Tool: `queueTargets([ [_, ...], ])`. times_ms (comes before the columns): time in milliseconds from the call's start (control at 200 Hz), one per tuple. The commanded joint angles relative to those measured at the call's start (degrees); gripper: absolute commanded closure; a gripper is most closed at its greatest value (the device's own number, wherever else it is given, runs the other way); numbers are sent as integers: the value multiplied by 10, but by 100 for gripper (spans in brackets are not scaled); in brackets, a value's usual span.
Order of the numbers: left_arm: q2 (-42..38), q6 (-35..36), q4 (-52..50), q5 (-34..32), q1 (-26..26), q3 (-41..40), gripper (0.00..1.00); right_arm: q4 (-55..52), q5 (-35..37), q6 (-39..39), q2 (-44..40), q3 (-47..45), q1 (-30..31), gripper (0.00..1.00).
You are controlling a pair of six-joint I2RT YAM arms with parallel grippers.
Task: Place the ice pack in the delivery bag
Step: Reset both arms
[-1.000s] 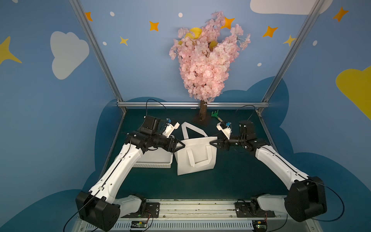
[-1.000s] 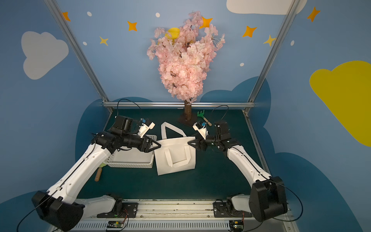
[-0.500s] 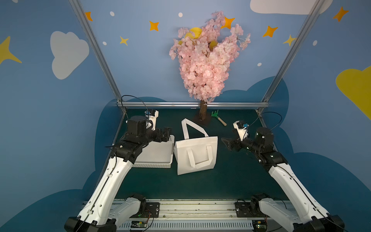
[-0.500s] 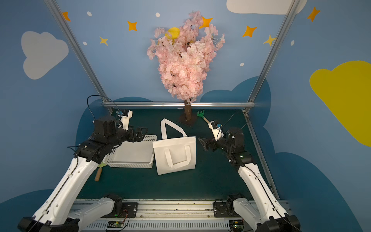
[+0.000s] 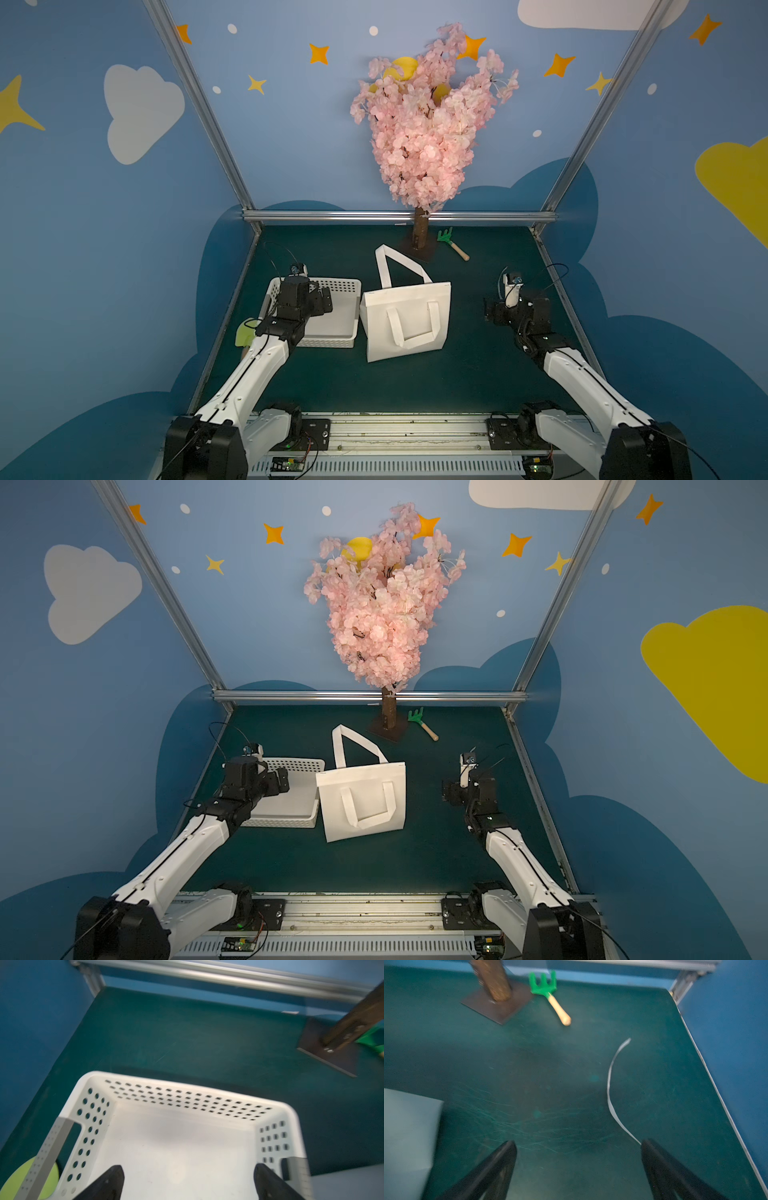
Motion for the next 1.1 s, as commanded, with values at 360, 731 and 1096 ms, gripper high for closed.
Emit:
queueTargets([
  [360,222,120,442,-14,34,-78,0,264,-41,-40,189,1,-39,2],
  [731,264,102,551,90,77,-122,0,314,-87,-28,237,-7,-65,1],
  [1096,260,103,542,90,78,-121,0,314,-87,-28,237,-6,-65,1],
])
